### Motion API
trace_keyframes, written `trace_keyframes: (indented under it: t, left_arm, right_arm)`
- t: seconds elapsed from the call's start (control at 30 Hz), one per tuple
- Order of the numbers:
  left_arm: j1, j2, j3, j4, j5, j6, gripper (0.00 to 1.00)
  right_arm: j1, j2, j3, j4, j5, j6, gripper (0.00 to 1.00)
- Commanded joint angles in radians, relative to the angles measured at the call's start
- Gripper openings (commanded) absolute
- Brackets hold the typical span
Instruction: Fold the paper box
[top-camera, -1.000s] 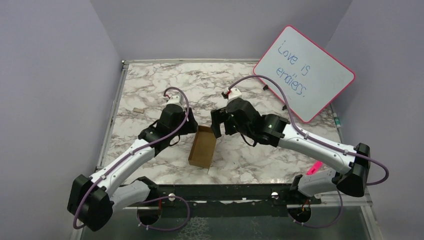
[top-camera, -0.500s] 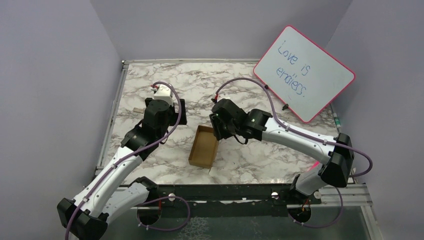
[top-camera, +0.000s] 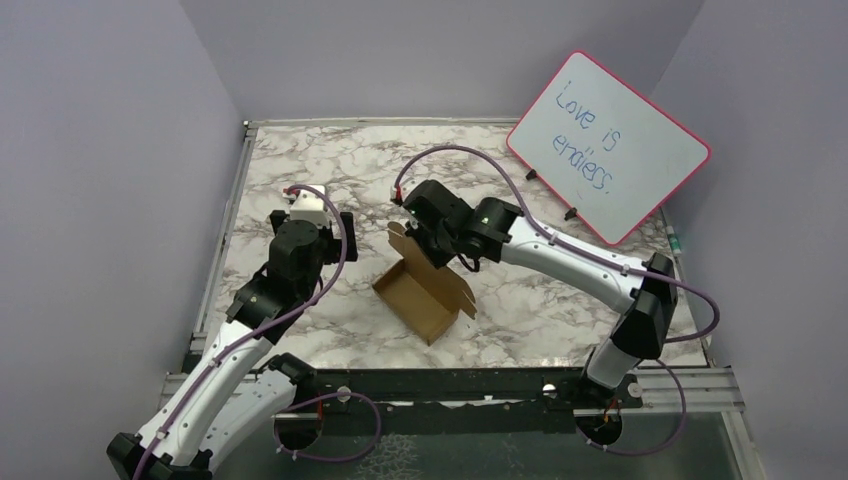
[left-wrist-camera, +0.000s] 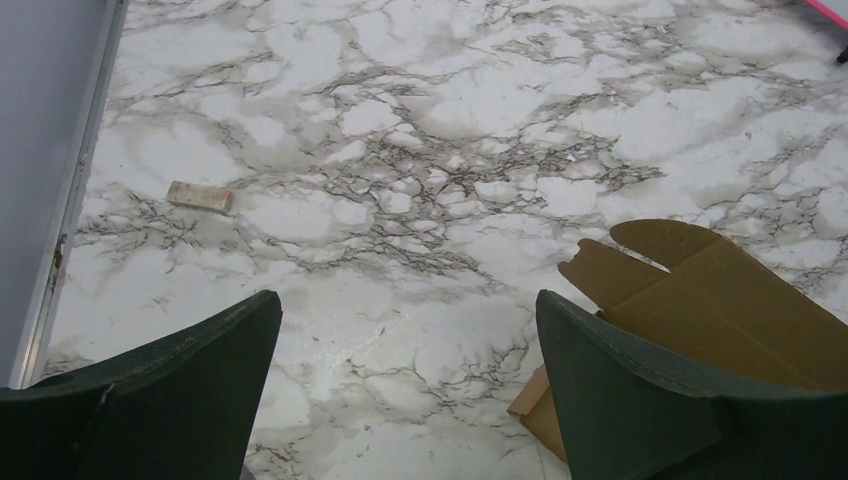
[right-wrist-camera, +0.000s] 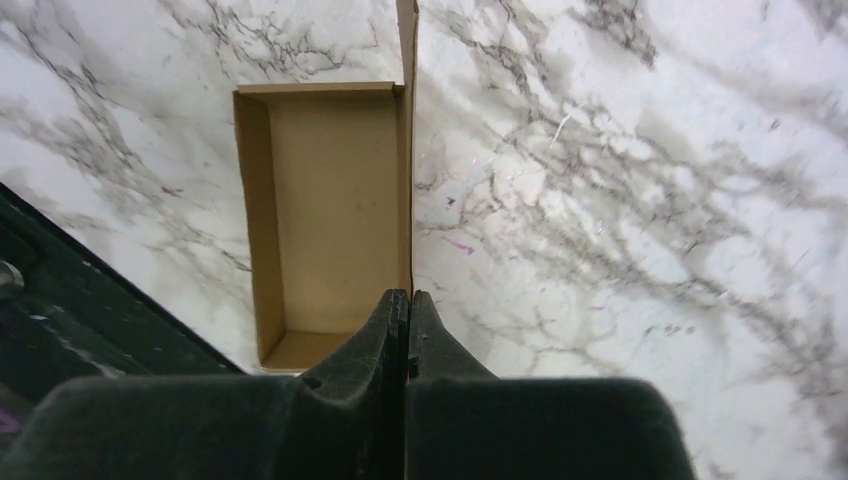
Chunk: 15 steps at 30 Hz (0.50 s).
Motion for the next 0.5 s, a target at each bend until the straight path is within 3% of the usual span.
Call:
trace_keyframes:
  t: [0.0, 0.3, 0.47]
  left_arm:
    - [0.024, -0.023, -0.022, 0.033, 0.042, 0.027, 0.99]
    - [0.088, -0.03, -0.043, 0.066, 0.152, 0.06, 0.99]
    - [0.129, -0.02, -0.053, 0.078, 0.207, 0.059, 0.99]
  right_arm:
    - [-0.009, 0.073, 0.089, -0.075, -0.04, -0.321, 0.02]
    - [-0.05, 0.169, 0.176, -0.073, -0.197, -0.77, 0.01]
    - [-0.067, 0.172, 0.185, -0.045, -0.26, -0.906, 0.06]
